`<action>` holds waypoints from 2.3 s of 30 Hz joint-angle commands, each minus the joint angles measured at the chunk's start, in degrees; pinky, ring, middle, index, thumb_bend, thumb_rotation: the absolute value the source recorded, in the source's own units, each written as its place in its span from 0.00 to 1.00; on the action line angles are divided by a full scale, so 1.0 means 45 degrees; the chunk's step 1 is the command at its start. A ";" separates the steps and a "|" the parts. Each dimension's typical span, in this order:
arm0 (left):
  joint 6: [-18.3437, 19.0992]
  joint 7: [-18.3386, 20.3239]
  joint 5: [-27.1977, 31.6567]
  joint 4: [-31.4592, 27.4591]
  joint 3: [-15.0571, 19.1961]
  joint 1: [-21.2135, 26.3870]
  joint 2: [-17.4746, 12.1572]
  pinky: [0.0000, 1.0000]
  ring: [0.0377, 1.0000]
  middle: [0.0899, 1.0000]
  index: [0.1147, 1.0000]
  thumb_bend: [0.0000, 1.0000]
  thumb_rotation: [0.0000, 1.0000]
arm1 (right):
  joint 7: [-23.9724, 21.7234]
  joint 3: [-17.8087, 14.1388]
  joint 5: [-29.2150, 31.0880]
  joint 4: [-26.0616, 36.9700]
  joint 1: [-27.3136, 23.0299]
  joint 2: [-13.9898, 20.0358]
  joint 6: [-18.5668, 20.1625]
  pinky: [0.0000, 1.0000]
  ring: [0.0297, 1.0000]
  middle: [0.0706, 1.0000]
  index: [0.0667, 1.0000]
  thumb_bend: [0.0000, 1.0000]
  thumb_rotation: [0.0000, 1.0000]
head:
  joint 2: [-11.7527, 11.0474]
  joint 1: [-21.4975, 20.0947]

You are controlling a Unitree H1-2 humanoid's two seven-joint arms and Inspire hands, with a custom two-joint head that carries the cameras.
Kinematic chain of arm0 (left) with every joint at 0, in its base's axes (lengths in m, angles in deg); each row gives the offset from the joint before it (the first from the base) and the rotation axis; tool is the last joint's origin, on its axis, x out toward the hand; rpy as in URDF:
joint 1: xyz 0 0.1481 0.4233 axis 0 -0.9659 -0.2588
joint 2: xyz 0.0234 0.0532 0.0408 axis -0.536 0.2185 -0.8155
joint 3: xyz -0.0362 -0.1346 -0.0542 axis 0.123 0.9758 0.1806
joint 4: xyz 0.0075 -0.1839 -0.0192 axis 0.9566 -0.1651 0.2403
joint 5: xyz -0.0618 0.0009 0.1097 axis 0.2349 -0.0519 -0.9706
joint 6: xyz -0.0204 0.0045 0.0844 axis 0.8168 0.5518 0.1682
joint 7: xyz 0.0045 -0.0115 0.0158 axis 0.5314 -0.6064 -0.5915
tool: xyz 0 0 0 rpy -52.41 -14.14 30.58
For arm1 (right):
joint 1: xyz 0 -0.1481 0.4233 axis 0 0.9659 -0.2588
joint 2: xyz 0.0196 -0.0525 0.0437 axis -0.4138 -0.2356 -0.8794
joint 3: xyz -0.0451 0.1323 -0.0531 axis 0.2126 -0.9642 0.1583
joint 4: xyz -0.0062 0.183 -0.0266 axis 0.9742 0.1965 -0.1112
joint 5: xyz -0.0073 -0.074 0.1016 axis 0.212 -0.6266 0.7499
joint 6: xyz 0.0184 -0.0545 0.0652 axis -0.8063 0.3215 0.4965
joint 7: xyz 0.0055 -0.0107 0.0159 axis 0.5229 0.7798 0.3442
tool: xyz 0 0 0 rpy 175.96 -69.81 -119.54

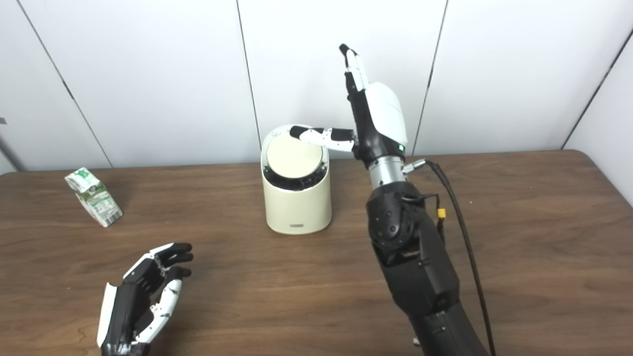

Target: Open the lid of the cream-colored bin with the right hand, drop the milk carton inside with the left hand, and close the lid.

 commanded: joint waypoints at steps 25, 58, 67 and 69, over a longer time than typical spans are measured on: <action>-0.0386 -0.0127 0.0020 0.0282 -0.0059 0.0083 0.0052 0.60 0.69 0.71 0.69 0.23 0.38 | -0.0163 0.1240 -0.1742 -0.0526 -0.0181 0.0309 0.0443 1.00 1.00 1.00 1.00 0.96 0.33 | 0.0070 -0.0043; -0.0324 -0.0090 0.0115 0.0189 -0.0056 0.0103 0.0041 0.59 0.68 0.71 0.69 0.23 0.35 | -0.2377 0.2087 -0.3691 -0.0236 0.0159 0.0819 0.1657 1.00 1.00 1.00 1.00 0.87 0.35 | 0.0142 -0.0113; -0.0363 -0.0115 0.0053 0.0241 -0.0049 0.0133 0.0035 0.59 0.68 0.71 0.68 0.23 0.35 | -0.2575 0.1664 -0.2993 0.0026 0.0242 0.0781 0.1478 1.00 1.00 1.00 1.00 0.83 0.81 | 0.0090 -0.0138; -0.0356 -0.0101 0.0076 0.0242 -0.0058 0.0142 0.0038 0.59 0.68 0.71 0.68 0.23 0.35 | -0.2488 0.1613 -0.2876 0.0049 0.0243 0.0794 0.1400 1.00 1.00 1.00 1.00 0.81 0.85 | 0.0077 -0.0139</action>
